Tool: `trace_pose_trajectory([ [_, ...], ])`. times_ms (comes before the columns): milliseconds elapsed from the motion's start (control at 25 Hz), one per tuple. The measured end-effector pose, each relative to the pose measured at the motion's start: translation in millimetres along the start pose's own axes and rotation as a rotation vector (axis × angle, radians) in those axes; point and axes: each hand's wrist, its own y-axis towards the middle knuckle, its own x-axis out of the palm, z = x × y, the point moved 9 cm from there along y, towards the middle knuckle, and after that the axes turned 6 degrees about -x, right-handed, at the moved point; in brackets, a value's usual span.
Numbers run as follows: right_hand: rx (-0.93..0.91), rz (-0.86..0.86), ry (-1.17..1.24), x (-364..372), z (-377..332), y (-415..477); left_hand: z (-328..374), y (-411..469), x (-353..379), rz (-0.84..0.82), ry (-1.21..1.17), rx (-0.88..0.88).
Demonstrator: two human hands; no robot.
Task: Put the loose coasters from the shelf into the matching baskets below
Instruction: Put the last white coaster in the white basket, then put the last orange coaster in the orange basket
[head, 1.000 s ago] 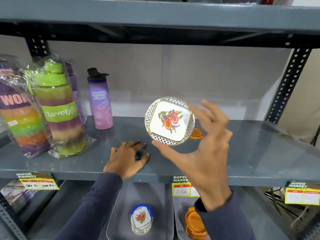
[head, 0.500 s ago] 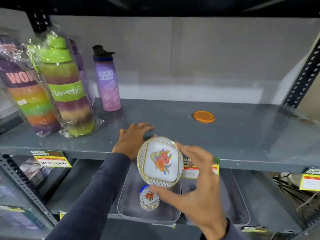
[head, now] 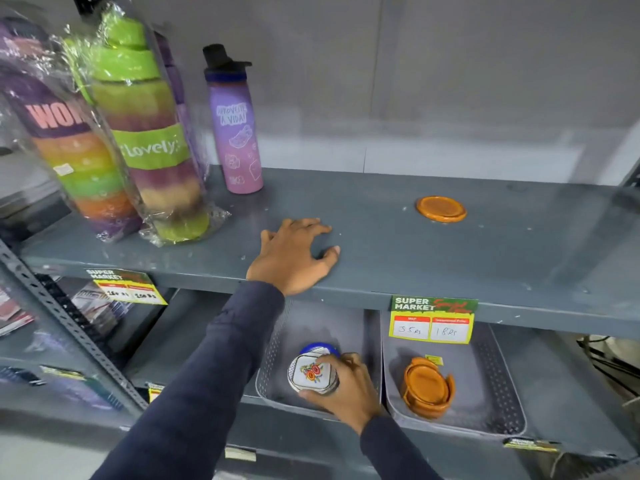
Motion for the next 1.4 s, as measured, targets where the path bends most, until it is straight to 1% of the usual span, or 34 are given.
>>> trace_pose_trajectory([
  [160,0.101,-0.130,-0.097,31,28,15,2,0,-3,0.021,-0.005,0.004],
  [240,0.119,-0.163,-0.116,41,36,19,2,-1,-3,0.020,-0.010,0.007],
  [360,0.070,-0.160,-0.159,46,38,23,4,-2,-5,0.024,-0.012,0.015],
  [480,-0.012,-0.173,-0.257,47,32,30,4,-2,-5,0.026,-0.013,0.017],
  [600,0.018,-0.219,-0.221,47,34,33,4,-2,-5,0.018,-0.015,0.015],
  [760,0.039,-0.214,-0.164,44,38,37,4,-2,-5,0.013,-0.011,0.010],
  [920,0.066,-0.230,-0.224,42,39,39,3,-1,-4,0.012,0.000,0.012],
  [1000,0.059,-0.247,-0.237,38,34,37,2,-1,-3,0.009,0.001,0.008],
  [1080,0.016,-0.246,-0.207,27,20,28,3,-2,-3,0.001,0.003,0.008],
  [1160,-0.051,-0.187,-0.095,8,-10,17,-3,-1,-1,-0.015,0.007,-0.007],
  [1200,-0.101,-0.114,-0.030,-11,-30,8,-3,-1,0,-0.023,0.008,-0.008],
  [1280,-0.259,0.067,0.083,-62,-76,-18,-3,-3,0,-0.032,0.007,-0.018],
  [1400,-0.533,0.402,0.123,-157,-140,-59,-2,-2,0,-0.019,0.043,-0.029],
])
